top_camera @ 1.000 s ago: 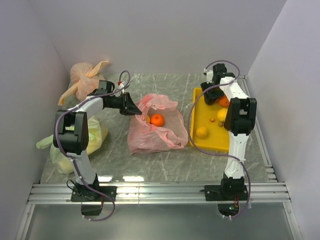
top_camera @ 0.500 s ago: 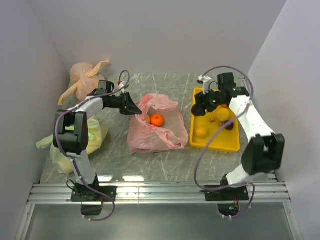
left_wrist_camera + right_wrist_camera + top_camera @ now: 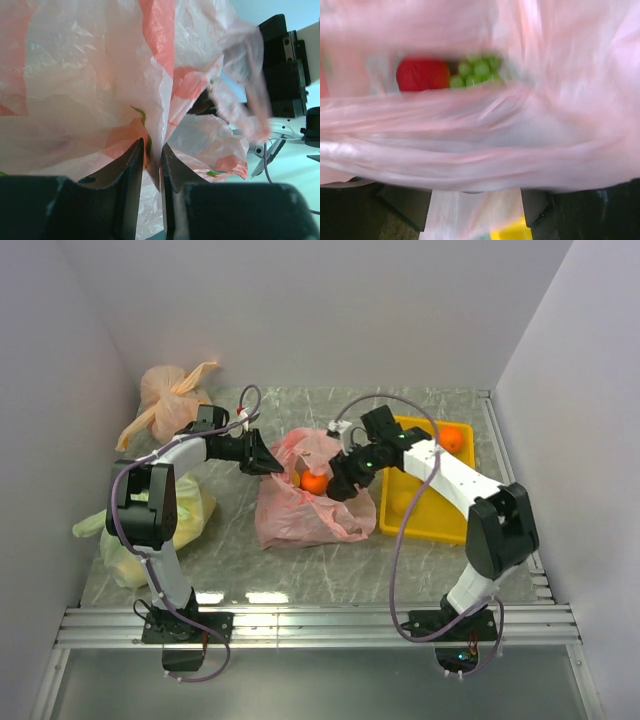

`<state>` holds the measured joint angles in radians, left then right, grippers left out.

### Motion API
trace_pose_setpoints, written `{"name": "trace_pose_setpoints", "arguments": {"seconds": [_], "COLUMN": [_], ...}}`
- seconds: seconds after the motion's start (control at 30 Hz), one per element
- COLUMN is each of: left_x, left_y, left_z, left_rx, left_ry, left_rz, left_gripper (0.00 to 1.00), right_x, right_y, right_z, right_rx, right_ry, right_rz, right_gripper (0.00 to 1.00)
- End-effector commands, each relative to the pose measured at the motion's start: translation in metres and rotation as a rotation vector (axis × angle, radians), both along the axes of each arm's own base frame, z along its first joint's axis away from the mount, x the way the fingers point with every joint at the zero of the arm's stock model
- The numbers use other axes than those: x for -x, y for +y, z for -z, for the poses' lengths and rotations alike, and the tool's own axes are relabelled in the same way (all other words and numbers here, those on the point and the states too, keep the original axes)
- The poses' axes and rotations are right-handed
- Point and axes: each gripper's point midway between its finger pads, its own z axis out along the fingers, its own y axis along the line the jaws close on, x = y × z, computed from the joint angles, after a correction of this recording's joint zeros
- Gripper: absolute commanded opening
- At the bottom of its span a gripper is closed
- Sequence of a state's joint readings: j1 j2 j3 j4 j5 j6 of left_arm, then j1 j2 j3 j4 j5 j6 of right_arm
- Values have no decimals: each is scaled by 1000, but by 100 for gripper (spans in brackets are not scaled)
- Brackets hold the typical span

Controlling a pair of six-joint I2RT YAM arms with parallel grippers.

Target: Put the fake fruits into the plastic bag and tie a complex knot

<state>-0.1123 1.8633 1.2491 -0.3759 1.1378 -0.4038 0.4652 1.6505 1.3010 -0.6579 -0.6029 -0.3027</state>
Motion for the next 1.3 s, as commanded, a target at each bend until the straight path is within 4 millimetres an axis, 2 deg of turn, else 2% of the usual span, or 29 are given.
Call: {"name": "trace_pose_setpoints", "arguments": {"seconds": [0.0, 0.07, 0.13, 0.17, 0.23, 0.27, 0.3, 0.37, 0.47, 0.57, 0.7, 0.77, 0.9, 1.07, 1.1, 1.17, 1.2, 1.23, 1.27], "left_x": [3, 1, 0, -2, -3, -2, -3, -3, -4, -4, -1, -2, -2, -2, -3, -5, -5, -8, -7], "left_y": [-1, -1, 0, 0, 0, 0, 0, 0, 0, 0, 0, 1, 1, 1, 1, 1, 1, 2, 3], "left_z": [-20, -20, -21, -22, -22, -22, -21, -20, -19, -19, -18, -18, -17, -15, -16, -15, -16, -17, -18], "left_rx": [32, 29, 24, 22, 18, 17, 14, 11, 14, 9, 14, 10, 1, -3, -5, -11, -14, -27, -34], "left_ry": [-75, -78, -82, -92, -100, -95, -101, -103, -102, -111, -98, -99, -97, -91, -97, -99, -102, -122, -120], "left_rz": [24, 24, 24, 25, 26, 28, 31, 32, 33, 42, 56, 57, 64, 59, 58, 56, 55, 52, 52], "left_gripper": [25, 26, 27, 27, 27, 27, 27, 27, 27, 27, 27, 27, 27, 28, 29, 30, 33, 35, 36], "right_x": [-30, -32, -31, -26, -16, -10, -2, 7, 15, 10, -21, -34, -44, -43, -42, -41, -43, -45, -46], "right_y": [44, 50, 42, 35, 25, 19, 14, 6, -6, -19, -32, -28, -12, 17, 22, 32, 34, 37, 40], "right_z": [-38, -36, -32, -37, -39, -54, -56, -77, -93, -105, -106, -113, -123, -111, -109, -102, -100, -94, -100], "right_rx": [-90, -80, -50, -42, -42, -68, -67, -90, -87, -73, -2, -8, -34, -39, -41, -47, -46, -46, -59], "right_ry": [-127, -118, -116, -129, -117, -149, -142, -199, -245, -302, -450, -528, -592, -616, -615, -604, -602, -574, -567], "right_rz": [21, 16, 25, 15, 2, -16, -28, -50, -54, -40, 8, -10, -93, -224, -241, -273, -278, -275, -273], "right_gripper": [68, 82, 87, 88, 88, 89, 88, 87, 83, 83, 84, 87, 88, 88, 87, 77, 67, 47, 39]}}
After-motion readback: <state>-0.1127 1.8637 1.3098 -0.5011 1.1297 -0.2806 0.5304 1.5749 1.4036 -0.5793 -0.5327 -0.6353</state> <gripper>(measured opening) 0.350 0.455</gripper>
